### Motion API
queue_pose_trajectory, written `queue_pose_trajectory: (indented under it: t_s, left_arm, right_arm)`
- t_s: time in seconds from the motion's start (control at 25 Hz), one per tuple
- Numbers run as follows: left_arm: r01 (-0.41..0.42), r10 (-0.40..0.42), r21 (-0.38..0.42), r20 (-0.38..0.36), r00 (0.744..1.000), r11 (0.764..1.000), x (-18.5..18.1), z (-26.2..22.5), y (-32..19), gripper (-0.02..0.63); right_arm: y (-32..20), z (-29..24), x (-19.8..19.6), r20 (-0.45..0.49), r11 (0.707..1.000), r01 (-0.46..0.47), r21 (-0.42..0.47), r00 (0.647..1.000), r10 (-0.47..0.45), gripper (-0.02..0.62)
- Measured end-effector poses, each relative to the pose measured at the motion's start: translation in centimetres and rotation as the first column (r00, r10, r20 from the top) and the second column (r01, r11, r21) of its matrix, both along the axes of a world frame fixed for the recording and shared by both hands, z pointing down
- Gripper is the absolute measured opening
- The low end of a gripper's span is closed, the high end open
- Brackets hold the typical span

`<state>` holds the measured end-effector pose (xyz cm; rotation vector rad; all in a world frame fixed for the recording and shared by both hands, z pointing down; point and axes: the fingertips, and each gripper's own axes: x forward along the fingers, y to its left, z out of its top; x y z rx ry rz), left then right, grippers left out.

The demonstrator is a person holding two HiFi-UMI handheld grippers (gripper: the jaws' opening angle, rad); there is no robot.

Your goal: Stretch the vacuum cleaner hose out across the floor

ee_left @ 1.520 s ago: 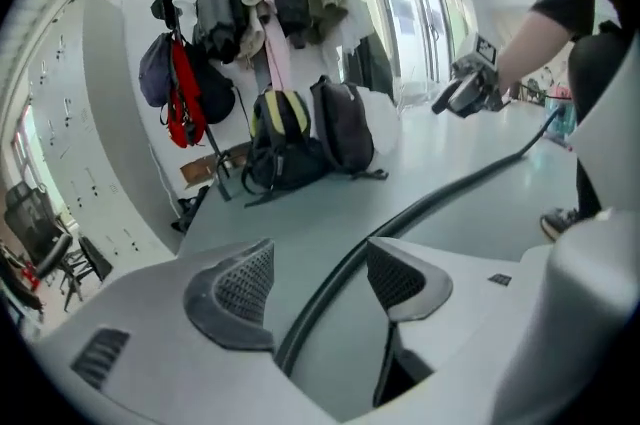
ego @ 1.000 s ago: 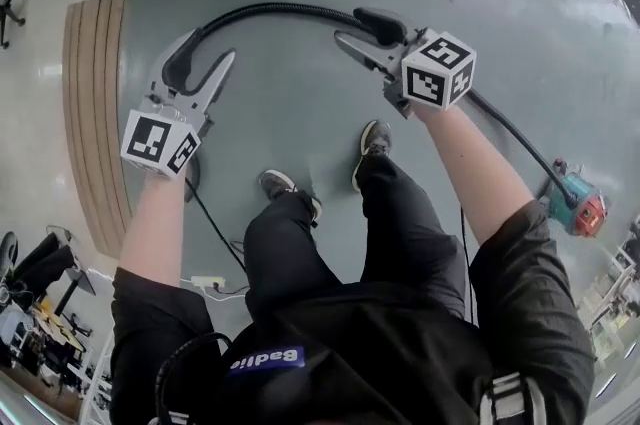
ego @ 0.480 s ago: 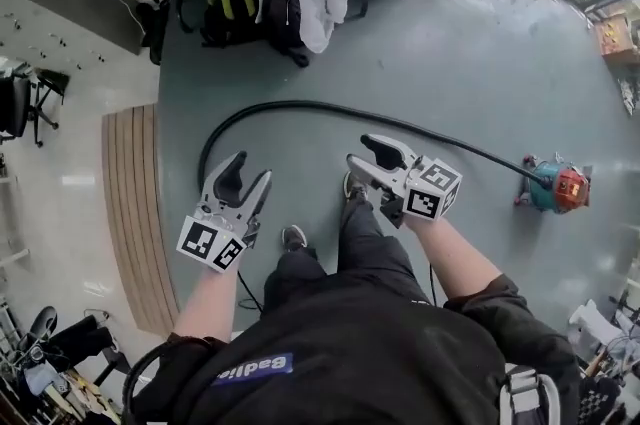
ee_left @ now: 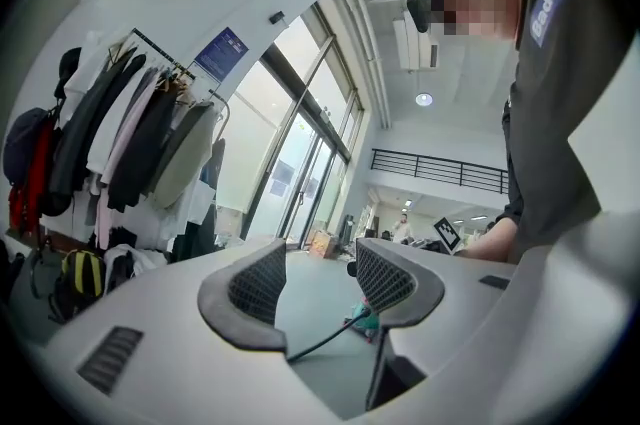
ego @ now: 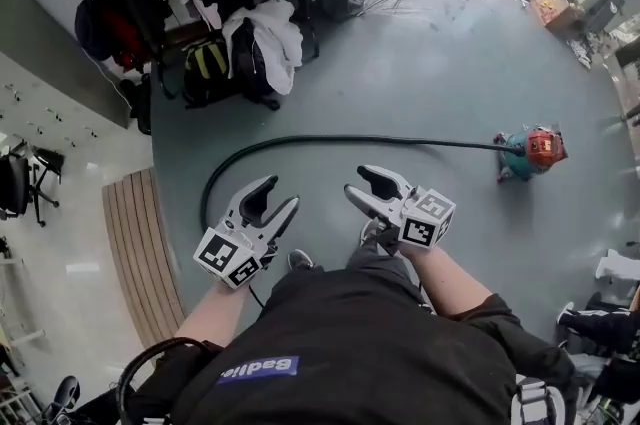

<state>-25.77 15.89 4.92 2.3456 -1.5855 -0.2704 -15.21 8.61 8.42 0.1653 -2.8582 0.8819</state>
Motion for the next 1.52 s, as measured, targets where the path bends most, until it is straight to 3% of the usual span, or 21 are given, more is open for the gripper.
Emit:
queue_pose_trajectory:
  t_s: [0.32,0.56,0.64,0.72,1.08,1.52]
  left_arm:
    - [-0.108,0.108,0.001,0.023,0.994,0.994,12.1,-2.7,-0.7,0.206]
    - [-0.047,0.047,0.0,-0.023,0.999,0.999,22.6,-4.1,-3.4,0.054]
    - [-0.067,0.067,0.004,-0.014,0.998,0.998,25.6,-4.8,-4.1,0.009]
    - [-0.104,0.103,0.006,0.005,0.995,0.995,27.9,-5.7,-4.4,0.008]
    - [-0.193,0.192,0.029,0.049,0.98,0.981,30.8,-8.0,-2.7,0.008]
    - [-0.17,0.166,0.055,0.075,0.983,0.984,29.3,-8.3,-0.3,0.008]
  right_arm:
    - [2.9,-4.1,7.8,0.072,0.997,0.051,0.049,0.996,-0.055,0.238]
    - [1.1,-6.1,16.8,0.127,0.984,0.095,0.149,0.985,-0.115,0.096]
    - [0.4,-6.6,19.1,0.125,0.979,0.097,0.179,0.985,-0.12,0.081]
    - [0.0,-7.7,20.7,0.131,0.975,0.088,0.203,0.985,-0.116,0.062]
    - [2.6,-12.5,21.9,0.18,0.949,0.035,0.312,0.979,-0.095,0.022]
    - [4.9,-13.0,20.1,0.172,0.941,0.053,0.335,0.978,-0.116,0.005]
